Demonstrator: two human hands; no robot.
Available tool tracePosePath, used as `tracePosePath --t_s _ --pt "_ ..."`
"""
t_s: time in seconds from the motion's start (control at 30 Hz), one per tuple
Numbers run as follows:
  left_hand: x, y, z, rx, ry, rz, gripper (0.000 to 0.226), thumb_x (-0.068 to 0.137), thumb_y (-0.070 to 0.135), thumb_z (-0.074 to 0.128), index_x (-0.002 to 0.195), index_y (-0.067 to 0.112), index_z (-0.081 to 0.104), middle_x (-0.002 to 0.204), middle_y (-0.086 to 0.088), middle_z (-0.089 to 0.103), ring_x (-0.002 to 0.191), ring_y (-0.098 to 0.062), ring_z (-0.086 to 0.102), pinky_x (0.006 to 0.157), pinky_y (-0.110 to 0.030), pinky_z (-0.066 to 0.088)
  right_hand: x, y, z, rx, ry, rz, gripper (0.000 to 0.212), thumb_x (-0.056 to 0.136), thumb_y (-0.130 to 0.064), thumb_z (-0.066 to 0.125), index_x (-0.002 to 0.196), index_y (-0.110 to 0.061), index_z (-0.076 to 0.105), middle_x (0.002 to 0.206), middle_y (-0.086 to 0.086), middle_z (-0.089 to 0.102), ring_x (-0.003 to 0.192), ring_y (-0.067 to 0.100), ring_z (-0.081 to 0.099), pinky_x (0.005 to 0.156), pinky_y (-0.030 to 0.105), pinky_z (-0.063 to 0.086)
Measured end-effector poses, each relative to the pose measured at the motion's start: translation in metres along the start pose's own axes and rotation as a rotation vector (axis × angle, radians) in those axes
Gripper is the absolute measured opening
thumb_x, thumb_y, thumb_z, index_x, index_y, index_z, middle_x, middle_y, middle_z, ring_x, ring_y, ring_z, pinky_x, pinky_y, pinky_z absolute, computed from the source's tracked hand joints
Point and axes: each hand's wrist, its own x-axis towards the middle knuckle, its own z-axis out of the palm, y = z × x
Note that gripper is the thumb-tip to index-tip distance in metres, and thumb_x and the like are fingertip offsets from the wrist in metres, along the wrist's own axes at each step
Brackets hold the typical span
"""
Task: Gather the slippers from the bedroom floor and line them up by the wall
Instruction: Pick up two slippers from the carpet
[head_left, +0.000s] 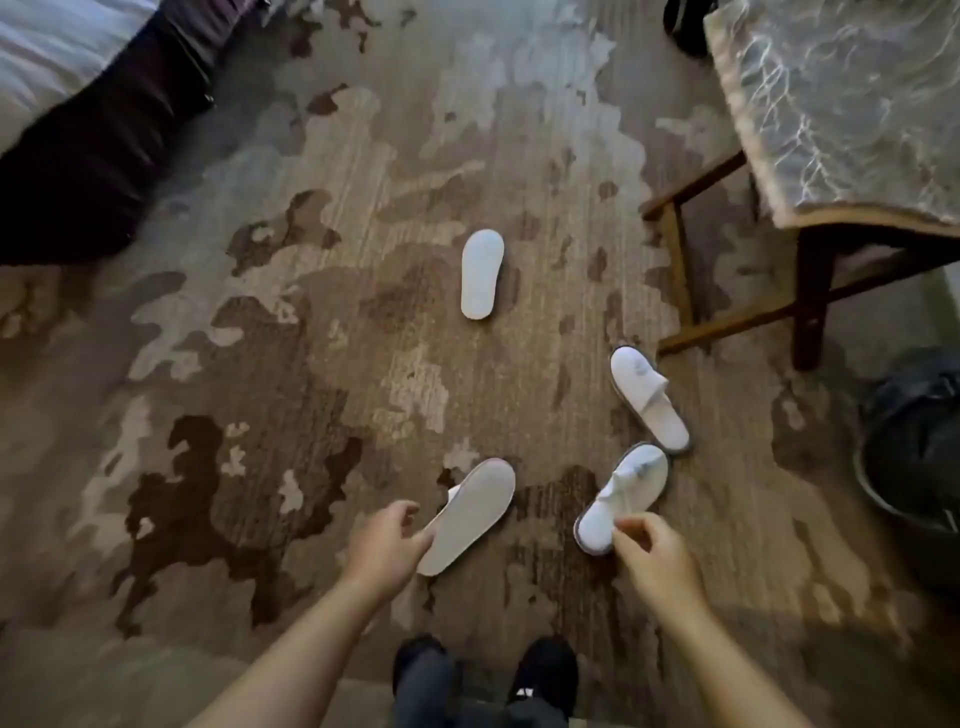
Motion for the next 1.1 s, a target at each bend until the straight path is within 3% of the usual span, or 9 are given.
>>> tracePosePath --t_s 0.1,0.4,0.47,0.57,0.67,0.87,0.93,1.03,1.1 --pt "0.076 -0.024 0.056 -0.012 -0.019 0.016 0.045 0.081 0.021 0.058 0.122 0.008 0.046 0.130 -0.014 0.052 0.117 -0.026 0.050 0.095 -0.034 0.040 0.069 0.050 0.043 -0.049 -0.009 -0.018 0.020 0.083 -0.003 0.054 0.102 -0.003 0.061 0.090 0.005 0.057 0.090 0.018 0.051 0.076 0.027 0.036" --pt "0.303 -0.138 0.210 0.055 -0.015 -0.024 0.054 0.078 0.023 0.064 0.125 0.007 0.042 0.135 -0.015 0.046 0.122 -0.028 0.044 0.099 -0.037 0.036 0.264 0.229 0.173 -0.152 -0.031 -0.057 0.023 0.085 -0.014 0.053 0.107 -0.010 0.057 0.097 -0.001 0.055 0.092 0.013 0.050 0.079 0.023 0.035" --pt "0.333 -0.157 0.237 0.043 -0.018 -0.055 0.051 0.077 0.025 0.065 0.120 0.008 0.045 0.130 -0.014 0.050 0.116 -0.028 0.048 0.093 -0.038 0.040 0.291 0.259 0.186 -0.161 -0.046 -0.044 0.023 0.087 -0.017 0.051 0.109 -0.013 0.055 0.098 -0.002 0.054 0.092 0.012 0.049 0.078 0.025 0.035" --pt "0.350 -0.171 0.251 0.051 -0.001 -0.077 0.032 0.073 0.023 0.069 0.098 0.013 0.051 0.109 -0.010 0.059 0.093 -0.024 0.055 0.077 -0.036 0.043 0.307 0.278 0.192 -0.167 -0.082 -0.045 0.025 0.087 -0.017 0.050 0.112 -0.014 0.054 0.099 -0.003 0.053 0.092 0.011 0.048 0.078 0.025 0.035" --pt "0.355 -0.170 0.251 0.018 0.014 -0.023 0.025 0.071 0.018 0.071 0.085 0.013 0.051 0.092 -0.007 0.059 0.081 -0.021 0.052 0.067 -0.033 0.041 0.311 0.287 0.183 -0.167 -0.013 -0.054 0.028 0.087 -0.016 0.052 0.115 -0.011 0.053 0.101 -0.002 0.054 0.095 0.010 0.048 0.079 0.023 0.034" --pt "0.348 -0.117 0.251 -0.067 0.038 0.171 0.019 0.077 0.017 0.065 0.077 0.015 0.046 0.075 -0.001 0.051 0.074 -0.021 0.048 0.053 -0.031 0.035 0.304 0.302 0.144 -0.182 0.483 0.060 0.049 0.075 -0.008 0.065 0.120 0.001 0.046 0.125 0.025 0.049 0.118 0.038 0.042 0.096 0.034 0.031" --pt "0.351 -0.094 0.259 -0.135 0.012 0.210 0.022 0.077 0.016 0.065 0.073 0.021 0.044 0.079 -0.002 0.053 0.076 -0.021 0.050 0.055 -0.033 0.037 0.310 0.315 0.135 -0.122 0.538 0.188 0.068 0.071 -0.010 0.071 0.127 0.004 0.036 0.133 0.030 0.041 0.123 0.039 0.038 0.097 0.032 0.029" --pt "0.356 -0.069 0.275 -0.182 -0.036 0.231 0.020 0.077 0.016 0.065 0.078 0.018 0.045 0.089 -0.007 0.057 0.084 -0.025 0.053 0.072 -0.041 0.045 0.322 0.336 0.135 -0.028 0.469 0.351 0.088 0.071 -0.021 0.072 0.138 0.001 0.018 0.144 0.026 0.031 0.131 0.037 0.033 0.107 0.043 0.028" --pt "0.356 -0.063 0.288 -0.205 -0.063 0.238 0.021 0.077 0.015 0.065 0.083 0.015 0.045 0.089 -0.007 0.057 0.086 -0.026 0.054 0.077 -0.043 0.046 0.325 0.347 0.144 -0.049 0.468 0.355 0.094 0.070 -0.023 0.074 0.140 -0.002 0.014 0.147 0.023 0.028 0.133 0.036 0.030 0.109 0.044 0.026"
